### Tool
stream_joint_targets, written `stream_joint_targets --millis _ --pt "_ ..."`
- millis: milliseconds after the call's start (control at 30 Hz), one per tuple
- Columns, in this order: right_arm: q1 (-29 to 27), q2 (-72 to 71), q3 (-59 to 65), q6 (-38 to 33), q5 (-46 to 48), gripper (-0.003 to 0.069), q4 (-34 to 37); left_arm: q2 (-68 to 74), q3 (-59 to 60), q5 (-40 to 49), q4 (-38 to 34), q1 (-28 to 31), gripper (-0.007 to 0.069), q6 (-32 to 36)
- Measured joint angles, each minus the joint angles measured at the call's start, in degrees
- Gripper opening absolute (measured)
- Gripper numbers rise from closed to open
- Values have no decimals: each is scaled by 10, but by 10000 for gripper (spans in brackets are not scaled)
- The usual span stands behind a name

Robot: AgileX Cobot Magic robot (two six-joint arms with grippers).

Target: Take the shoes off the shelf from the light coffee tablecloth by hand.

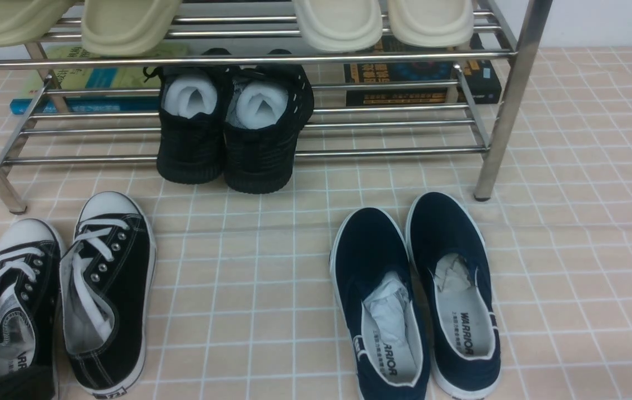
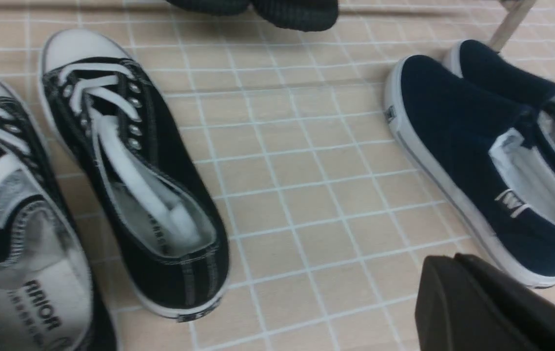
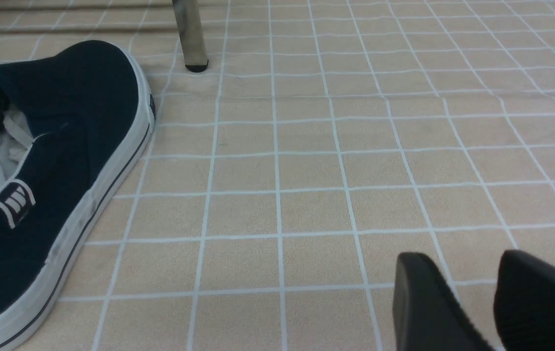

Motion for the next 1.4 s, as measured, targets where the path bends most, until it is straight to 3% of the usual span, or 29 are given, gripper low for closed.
stream_joint_targets --millis 500,700,900,1100,1400 --pt "0 0 0 0 0 239 0 0 4 -120 36 0 22 -1" --pt "0 0 0 0 0 240 0 -30 58 -167 72 0 25 -13" --pt "0 0 0 0 0 240 0 -89 150 -237 143 0 34 -110" --pt "0 0 0 0 0 240 0 -136 233 -278 249 0 41 -266" --pt "0 0 0 0 0 240 0 -138 290 -325 328 -2 51 -319"
